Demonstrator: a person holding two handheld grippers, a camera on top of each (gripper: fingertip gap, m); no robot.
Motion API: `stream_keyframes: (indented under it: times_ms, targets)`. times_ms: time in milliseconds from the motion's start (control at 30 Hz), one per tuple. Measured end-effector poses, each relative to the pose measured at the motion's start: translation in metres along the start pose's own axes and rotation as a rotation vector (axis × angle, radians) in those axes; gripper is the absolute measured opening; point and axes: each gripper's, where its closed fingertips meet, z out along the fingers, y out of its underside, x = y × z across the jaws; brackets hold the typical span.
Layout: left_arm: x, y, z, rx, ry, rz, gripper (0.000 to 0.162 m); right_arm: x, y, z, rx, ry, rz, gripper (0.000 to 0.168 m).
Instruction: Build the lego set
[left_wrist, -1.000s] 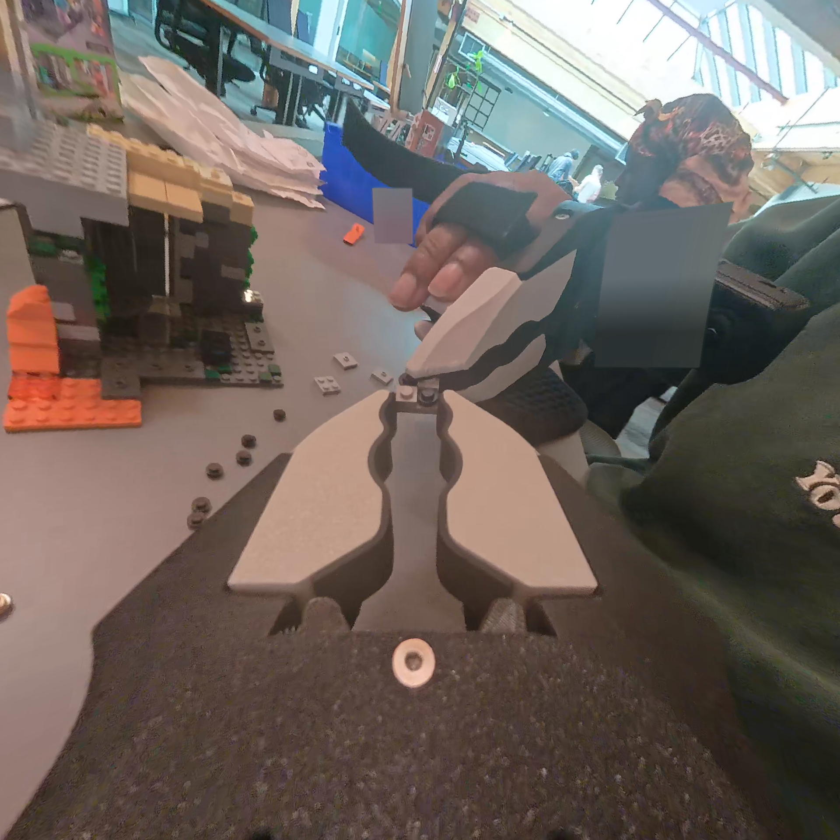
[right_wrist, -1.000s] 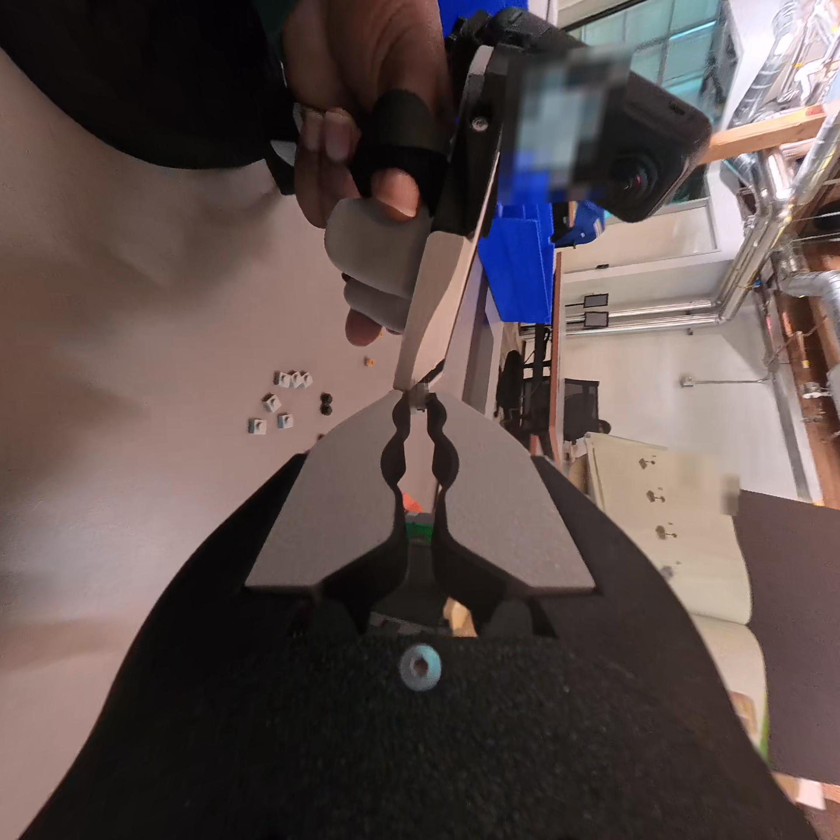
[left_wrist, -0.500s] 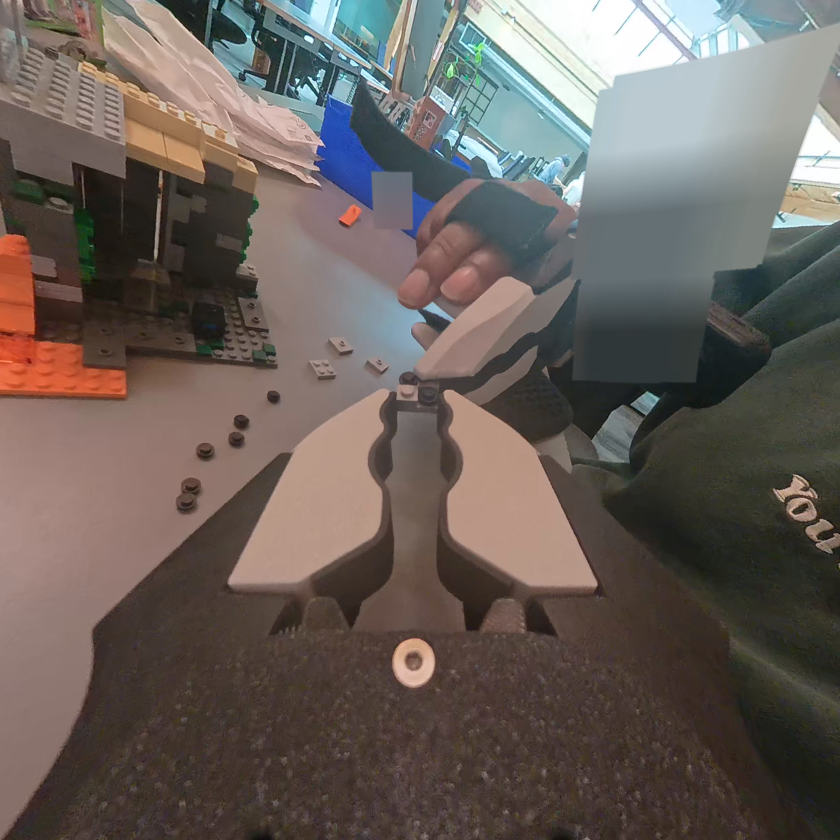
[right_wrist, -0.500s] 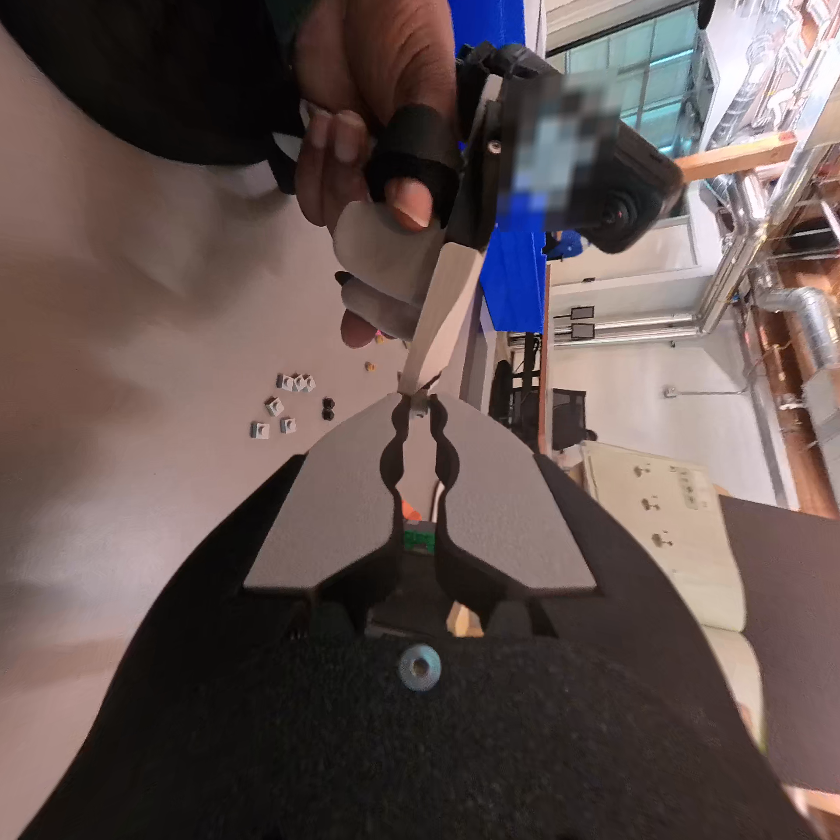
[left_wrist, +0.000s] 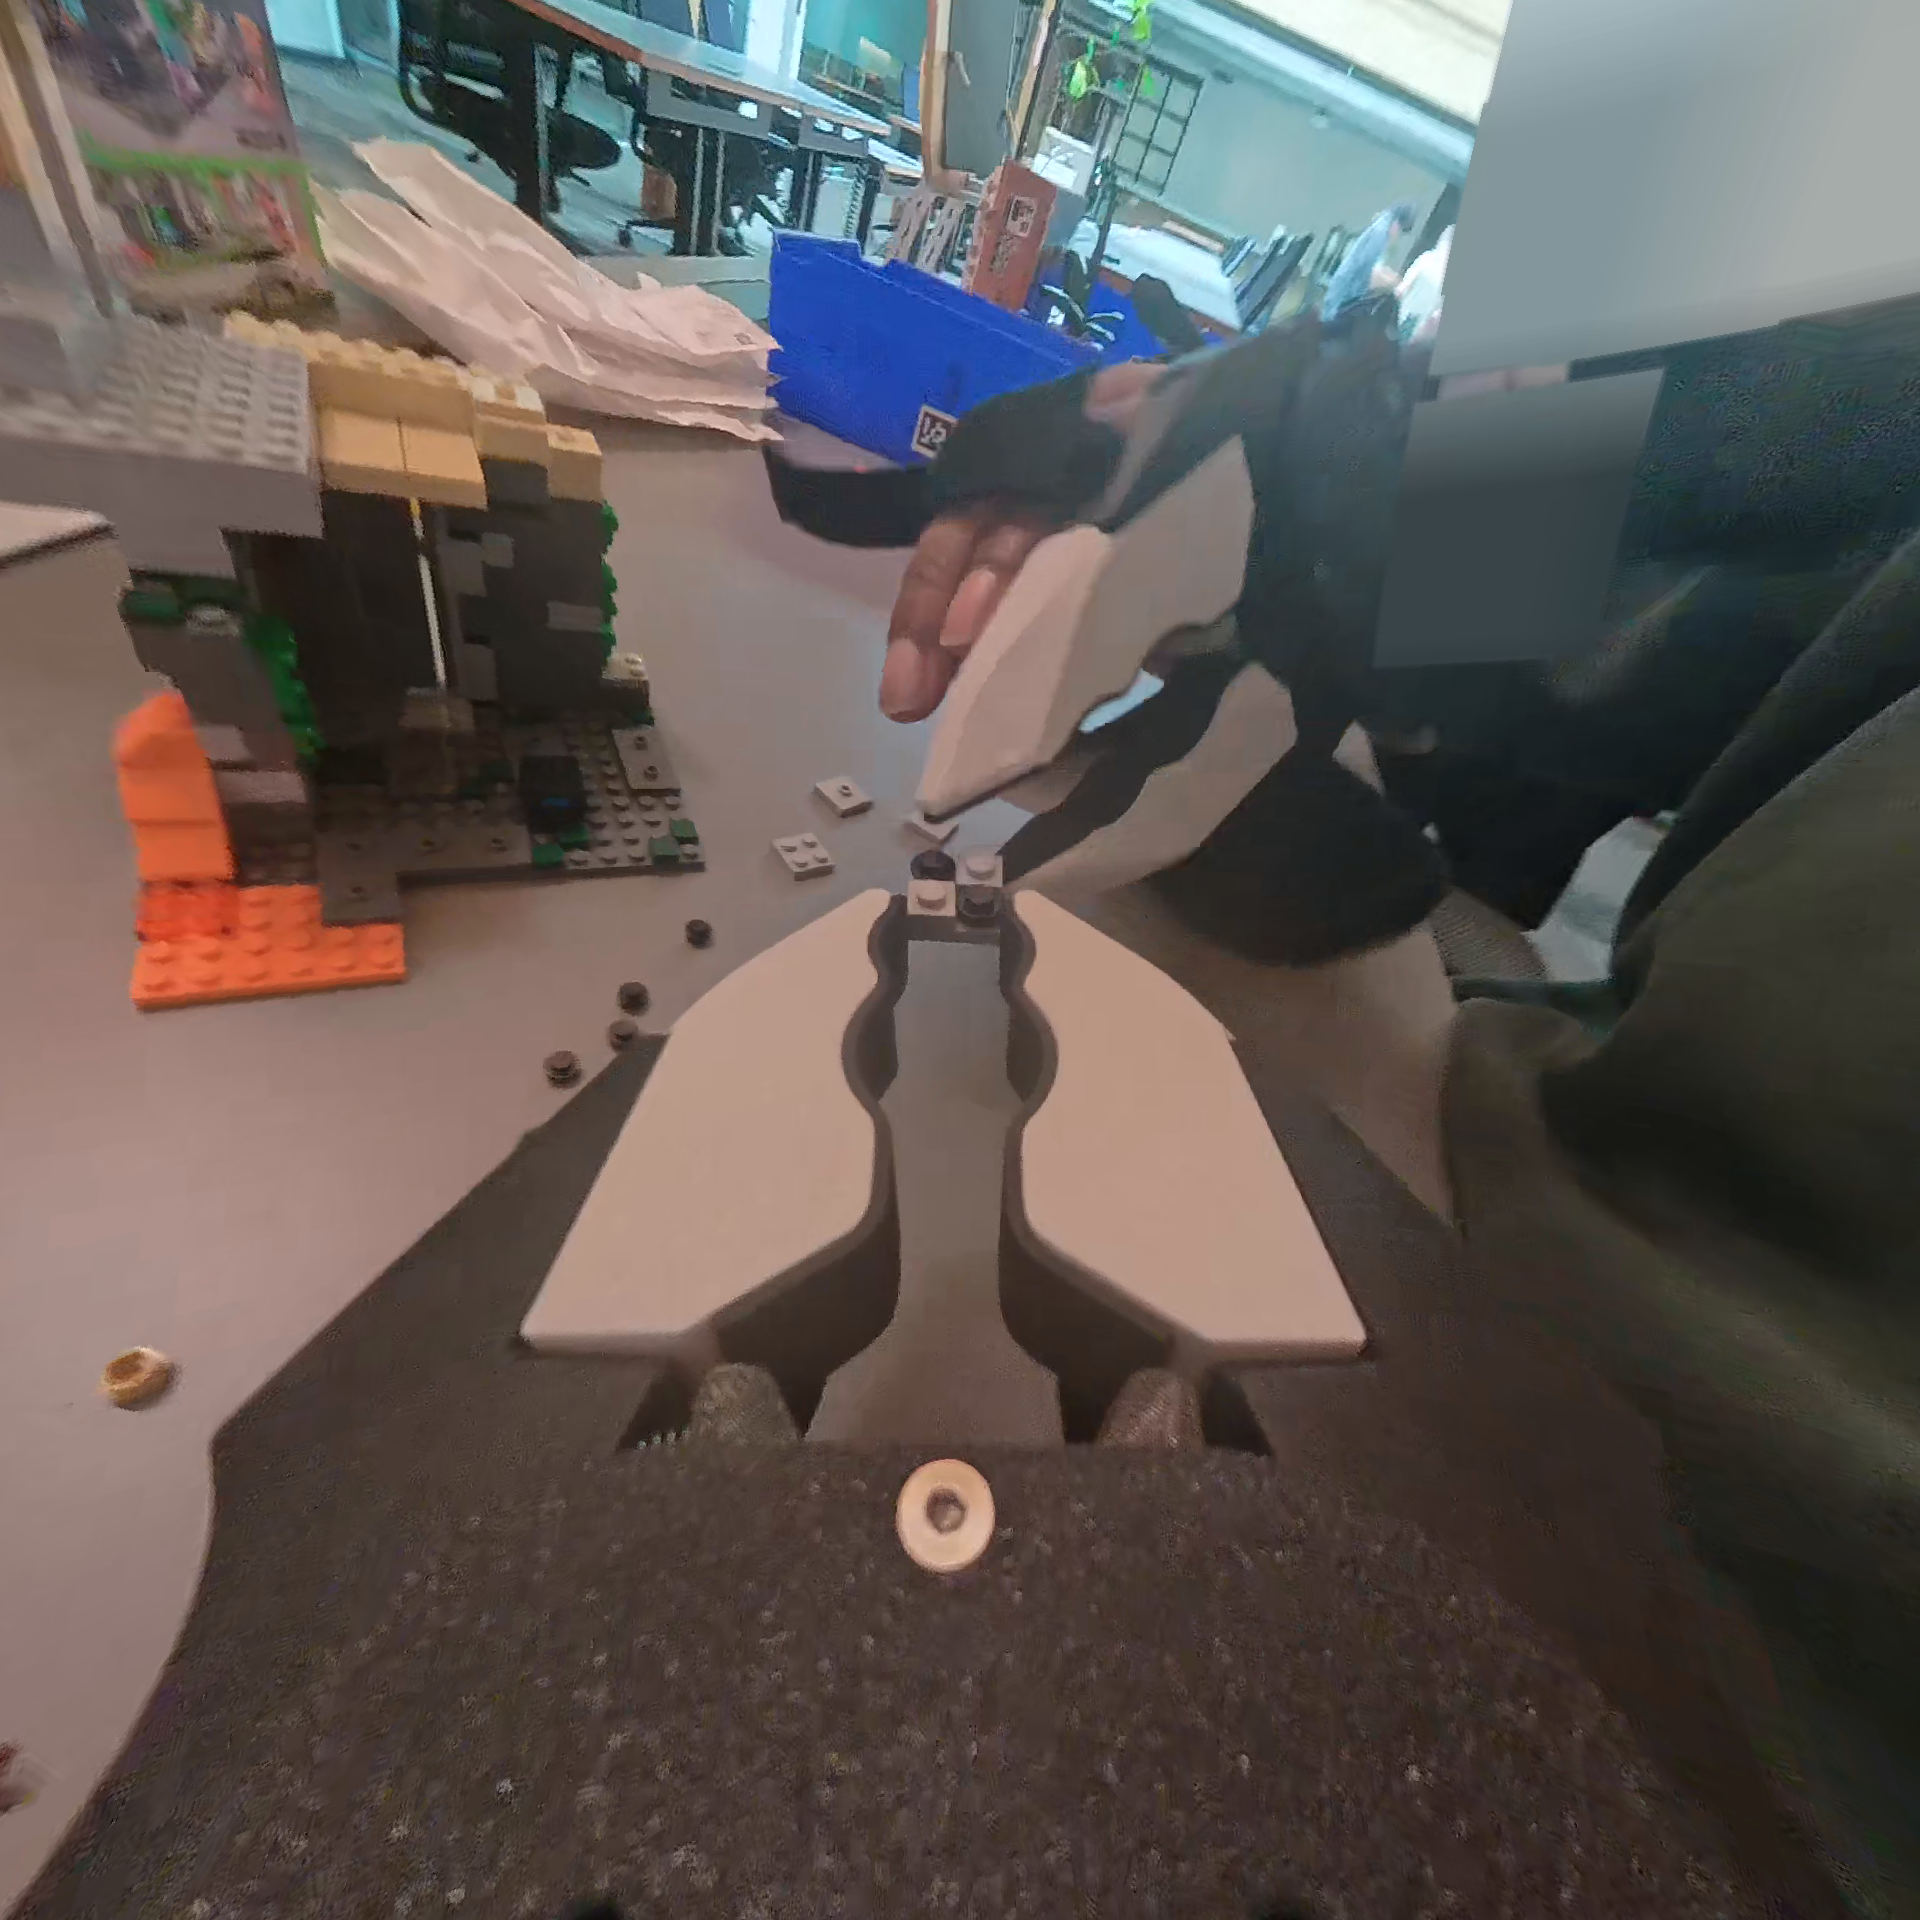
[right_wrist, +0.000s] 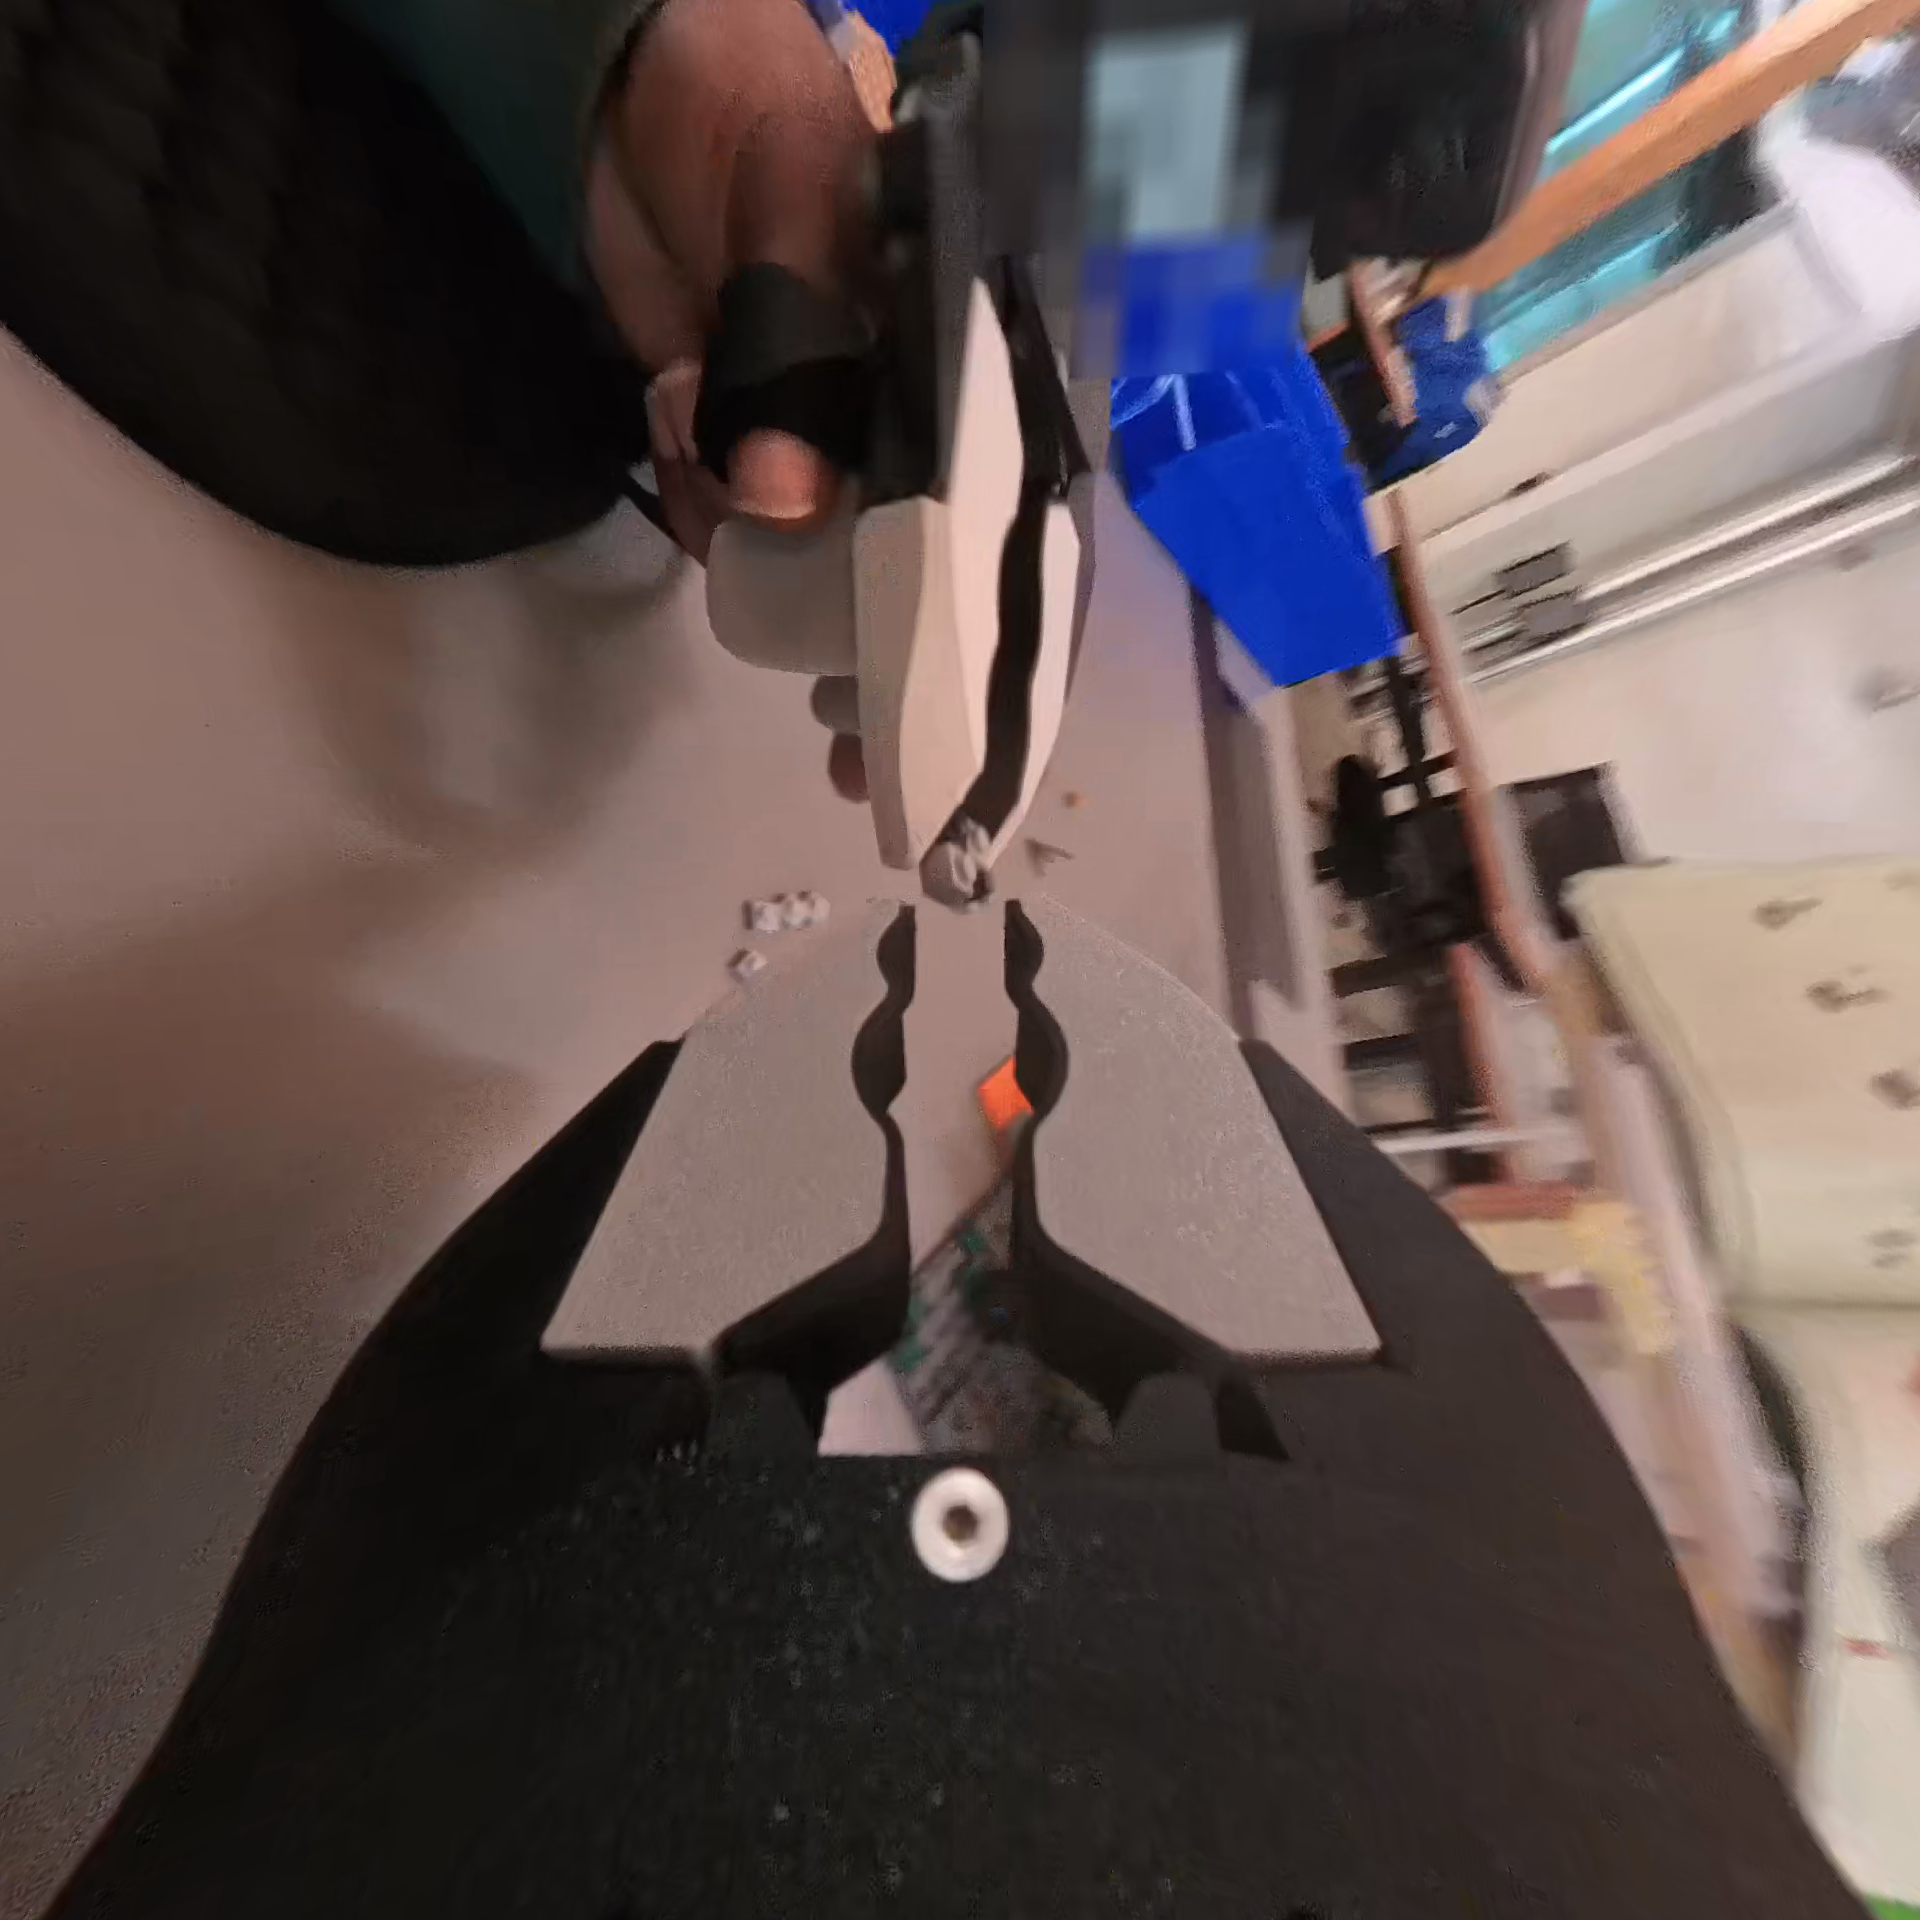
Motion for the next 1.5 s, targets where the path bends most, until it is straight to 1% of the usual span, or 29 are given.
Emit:
stream_keyframes:
  times_ms: [100,167,267,400,433,533,600,633,733,1167,1500]
  targets:
    - [0.003,0.002,0.002,-0.019,-0.031,0.121,0.016,-0.003,0.002,-0.008,0.042,-0.13,0.277,0.018]
    - [0.006,0.005,0.005,-0.036,-0.039,0.188,0.016,-0.006,-0.002,-0.012,0.081,-0.213,0.426,0.021]
    - [0.01,0.009,0.008,-0.057,-0.055,0.28,0.016,-0.009,-0.006,-0.013,0.106,-0.299,0.532,0.025]
    - [0.015,0.011,0.01,-0.068,-0.062,0.347,0.016,-0.02,-0.011,-0.009,0.103,-0.374,0.531,0.025]
    - [0.014,0.012,0.01,-0.078,-0.065,0.359,0.016,-0.023,-0.011,-0.008,0.099,-0.388,0.524,0.023]
    - [0.017,0.014,0.011,-0.082,-0.044,0.356,0.016,-0.025,-0.011,-0.01,0.109,-0.425,0.533,0.021]
    - [0.02,0.014,0.011,-0.077,-0.027,0.36,0.016,-0.025,-0.011,-0.013,0.125,-0.44,0.543,0.016]
    - [0.022,0.015,0.012,-0.08,-0.015,0.357,0.016,-0.027,-0.011,-0.014,0.124,-0.452,0.544,0.016]
    - [0.023,0.021,0.015,-0.108,-0.013,0.377,0.016,-0.033,-0.008,-0.015,0.099,-0.451,0.519,0.016]
    - [0.025,0.026,0.018,-0.133,-0.004,0.387,0.018,-0.039,-0.002,-0.017,0.099,-0.479,0.554,0.016]
    - [0.028,0.032,0.02,-0.164,0.015,0.398,0.015,-0.048,0.004,-0.02,0.091,-0.54,0.529,0.015]
